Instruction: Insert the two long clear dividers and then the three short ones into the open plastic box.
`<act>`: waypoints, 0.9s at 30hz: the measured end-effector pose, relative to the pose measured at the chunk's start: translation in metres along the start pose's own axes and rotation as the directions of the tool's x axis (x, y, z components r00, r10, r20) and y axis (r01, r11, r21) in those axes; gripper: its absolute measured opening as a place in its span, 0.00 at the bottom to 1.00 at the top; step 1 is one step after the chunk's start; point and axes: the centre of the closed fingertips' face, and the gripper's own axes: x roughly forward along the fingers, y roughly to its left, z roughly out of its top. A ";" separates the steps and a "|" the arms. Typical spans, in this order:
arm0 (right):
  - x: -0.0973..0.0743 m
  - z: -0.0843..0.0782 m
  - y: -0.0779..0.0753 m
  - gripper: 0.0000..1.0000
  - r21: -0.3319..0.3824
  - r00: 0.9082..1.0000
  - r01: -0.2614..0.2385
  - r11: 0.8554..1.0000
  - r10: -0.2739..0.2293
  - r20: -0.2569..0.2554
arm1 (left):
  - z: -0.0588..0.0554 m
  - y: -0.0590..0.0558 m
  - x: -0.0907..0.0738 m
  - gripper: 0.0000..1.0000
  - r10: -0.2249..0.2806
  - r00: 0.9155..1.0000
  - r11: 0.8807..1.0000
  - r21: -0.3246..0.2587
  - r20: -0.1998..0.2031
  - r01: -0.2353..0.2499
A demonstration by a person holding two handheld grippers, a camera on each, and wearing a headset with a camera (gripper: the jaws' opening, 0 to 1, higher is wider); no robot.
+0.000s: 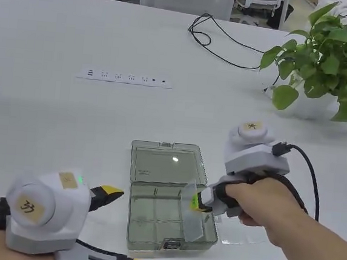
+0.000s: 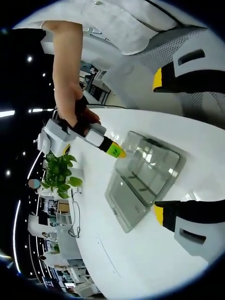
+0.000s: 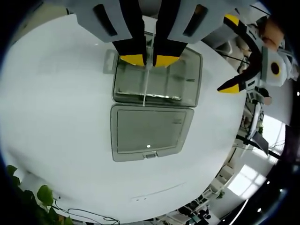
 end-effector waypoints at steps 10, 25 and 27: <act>0.007 0.001 0.007 0.09 -0.074 1.000 -0.007 0.997 0.007 0.003 | -0.004 0.009 -0.004 0.99 0.015 1.000 1.000 0.000 -0.011 -0.015; 0.024 -0.004 0.002 0.09 -0.091 0.999 -0.041 0.995 0.041 0.004 | -0.004 0.010 -0.004 0.98 0.026 1.000 1.000 -0.017 -0.010 -0.026; 0.024 -0.004 0.003 0.10 -0.088 0.999 -0.045 0.995 0.046 0.007 | -0.003 0.011 -0.004 0.98 0.028 1.000 0.999 -0.020 -0.009 -0.028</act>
